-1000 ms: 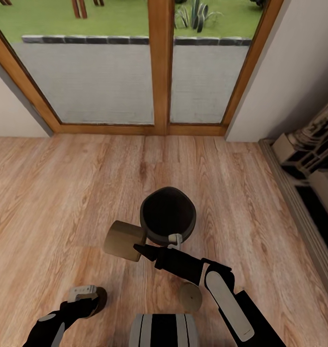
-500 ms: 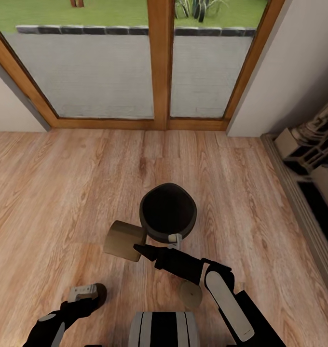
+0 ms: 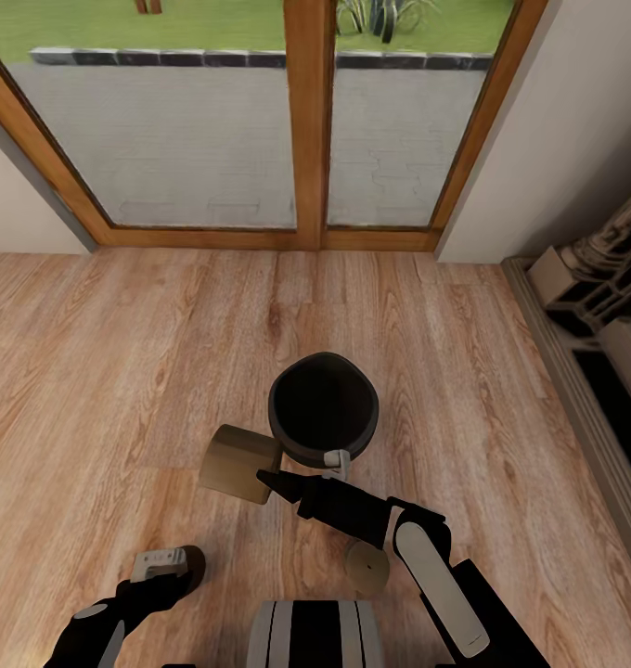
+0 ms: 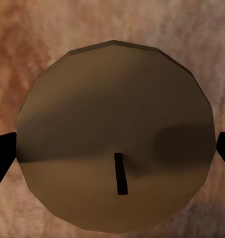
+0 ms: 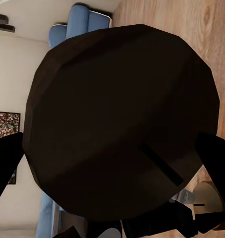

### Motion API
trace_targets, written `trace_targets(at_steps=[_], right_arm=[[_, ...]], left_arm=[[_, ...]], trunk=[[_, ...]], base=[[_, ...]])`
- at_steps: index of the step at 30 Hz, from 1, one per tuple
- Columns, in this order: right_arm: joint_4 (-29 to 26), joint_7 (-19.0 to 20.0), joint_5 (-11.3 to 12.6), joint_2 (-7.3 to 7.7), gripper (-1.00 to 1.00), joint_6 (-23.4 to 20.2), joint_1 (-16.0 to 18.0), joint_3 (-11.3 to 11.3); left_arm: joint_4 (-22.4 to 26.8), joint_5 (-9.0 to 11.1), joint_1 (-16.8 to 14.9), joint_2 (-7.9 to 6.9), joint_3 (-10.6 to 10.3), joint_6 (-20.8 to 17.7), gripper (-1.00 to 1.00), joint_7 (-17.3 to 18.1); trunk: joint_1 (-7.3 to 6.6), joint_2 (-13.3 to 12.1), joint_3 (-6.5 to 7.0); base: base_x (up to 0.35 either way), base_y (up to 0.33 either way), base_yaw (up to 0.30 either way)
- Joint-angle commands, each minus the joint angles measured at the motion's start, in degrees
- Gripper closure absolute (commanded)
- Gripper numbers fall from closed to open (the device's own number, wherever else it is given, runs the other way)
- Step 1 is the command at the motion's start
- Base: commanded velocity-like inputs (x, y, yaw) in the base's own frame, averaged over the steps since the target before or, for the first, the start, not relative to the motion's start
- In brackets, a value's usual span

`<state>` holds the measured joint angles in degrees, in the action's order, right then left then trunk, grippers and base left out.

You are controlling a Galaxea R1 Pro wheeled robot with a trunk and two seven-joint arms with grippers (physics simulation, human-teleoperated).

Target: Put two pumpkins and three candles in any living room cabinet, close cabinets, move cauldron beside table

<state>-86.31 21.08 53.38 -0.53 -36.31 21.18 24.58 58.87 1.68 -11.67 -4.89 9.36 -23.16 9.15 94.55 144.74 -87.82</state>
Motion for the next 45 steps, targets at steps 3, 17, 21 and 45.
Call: trace_targets(at_steps=[3,17,21,45], right_arm=[[0.0,0.01,0.05,0.0,1.0,-0.03,0.0,-0.03],[0.01,-0.01,0.05,0.0,1.0,-0.01,-0.01,0.0],[0.0,-0.06,0.07,0.0,1.0,0.01,-0.01,0.02],[0.76,-0.42,0.0,0.0,1.0,0.34,-0.01,-0.05]], left_arm=[[-0.08,-0.45,-0.02,0.01,0.04,0.12,1.0,-0.19],[-0.08,-0.36,-0.02,-0.03,0.04,0.1,1.0,-0.19],[-0.08,-0.36,-0.02,-0.03,0.04,0.11,1.0,-0.18],[1.52,-0.19,-0.02,-0.29,0.12,-0.82,1.0,0.06]], trunk=[[0.01,0.0,0.0],[-0.1,-0.05,0.89],[-0.1,-0.05,0.89],[-0.66,-0.35,5.76]], base=[[0.0,0.0,0.0],[0.0,0.0,0.0],[0.0,0.0,0.0],[0.0,0.0,0.0]])
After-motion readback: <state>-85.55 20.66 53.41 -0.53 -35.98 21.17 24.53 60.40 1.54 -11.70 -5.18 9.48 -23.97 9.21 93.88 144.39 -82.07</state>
